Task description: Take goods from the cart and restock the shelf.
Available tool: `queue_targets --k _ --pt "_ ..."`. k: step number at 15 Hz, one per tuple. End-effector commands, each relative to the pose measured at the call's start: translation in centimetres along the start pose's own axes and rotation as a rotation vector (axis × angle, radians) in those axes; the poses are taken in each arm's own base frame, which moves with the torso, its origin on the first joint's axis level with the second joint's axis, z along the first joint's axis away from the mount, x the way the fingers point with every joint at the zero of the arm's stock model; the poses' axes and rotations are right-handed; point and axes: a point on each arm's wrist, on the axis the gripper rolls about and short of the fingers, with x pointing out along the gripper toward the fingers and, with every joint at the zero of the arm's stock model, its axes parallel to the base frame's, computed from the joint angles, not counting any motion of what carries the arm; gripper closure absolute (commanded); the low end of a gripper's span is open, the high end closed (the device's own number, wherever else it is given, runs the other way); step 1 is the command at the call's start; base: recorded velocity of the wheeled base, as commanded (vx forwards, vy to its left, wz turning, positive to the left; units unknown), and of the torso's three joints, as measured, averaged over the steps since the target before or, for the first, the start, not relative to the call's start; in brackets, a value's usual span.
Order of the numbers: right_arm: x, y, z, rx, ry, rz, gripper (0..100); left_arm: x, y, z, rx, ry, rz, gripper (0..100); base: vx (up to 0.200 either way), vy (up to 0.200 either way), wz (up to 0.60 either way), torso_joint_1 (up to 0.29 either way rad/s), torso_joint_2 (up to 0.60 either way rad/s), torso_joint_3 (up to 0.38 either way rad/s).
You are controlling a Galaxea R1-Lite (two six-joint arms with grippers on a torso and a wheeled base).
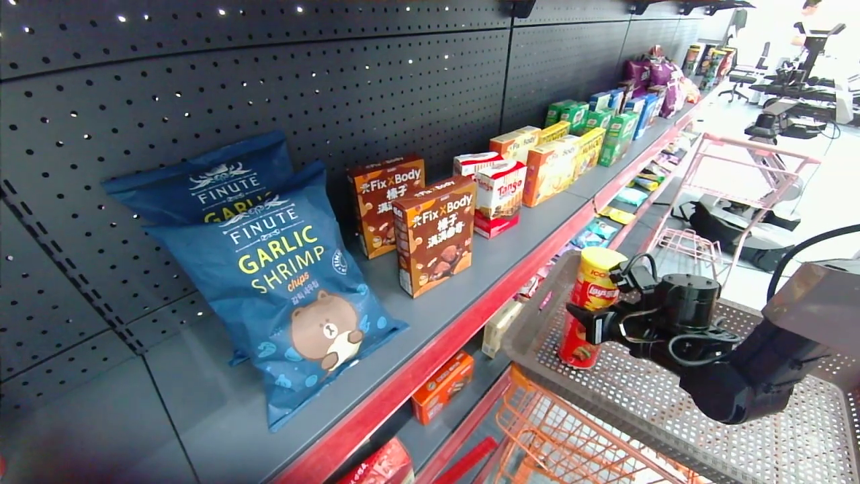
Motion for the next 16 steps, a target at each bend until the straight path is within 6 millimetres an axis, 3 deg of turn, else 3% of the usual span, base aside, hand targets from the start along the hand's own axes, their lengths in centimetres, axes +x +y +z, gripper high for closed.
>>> queue_targets --k 1,2,5,9,13,14,15,16 --pt "-2.9 0.6 1.7 0.017 -0.049 0.003 100 0.0 0.0 0.0 -0.001 -0.001 0.001 0 0.0 0.0 0.0 0.0 0.0 0.0" --pt "-3.6 0.8 2.1 0.024 -0.062 0.007 100 0.0 0.0 0.0 0.0 -0.001 0.001 0 0.0 0.0 0.0 0.0 0.0 0.0" --pt "-9.6 1.9 5.9 0.017 -0.157 -0.012 100 0.0 0.0 0.0 0.0 -0.001 0.001 0 0.0 0.0 0.0 0.0 0.0 0.0" --pt "-17.2 2.3 9.1 0.067 -0.155 -0.111 100 0.0 0.0 0.0 -0.001 -0.001 0.001 0 0.0 0.0 0.0 0.0 0.0 0.0" --pt "-24.4 2.0 9.3 0.091 -0.094 -0.27 100 0.0 0.0 0.0 -0.001 -0.001 0.001 0 0.0 0.0 0.0 0.0 0.0 0.0" --pt "-24.4 2.0 9.3 0.091 -0.094 -0.27 100 0.0 0.0 0.0 -0.001 -0.001 0.001 0 0.0 0.0 0.0 0.0 0.0 0.0" --pt "-27.0 1.9 8.7 0.094 -0.108 -0.306 100 0.0 0.0 0.0 0.0 -0.001 0.001 0 0.0 0.0 0.0 0.0 0.0 0.0" --pt "-28.0 1.9 8.6 0.093 -0.132 -0.336 100 0.0 0.0 0.0 0.0 -0.001 -0.001 0 0.0 0.0 0.0 0.0 0.0 0.0"
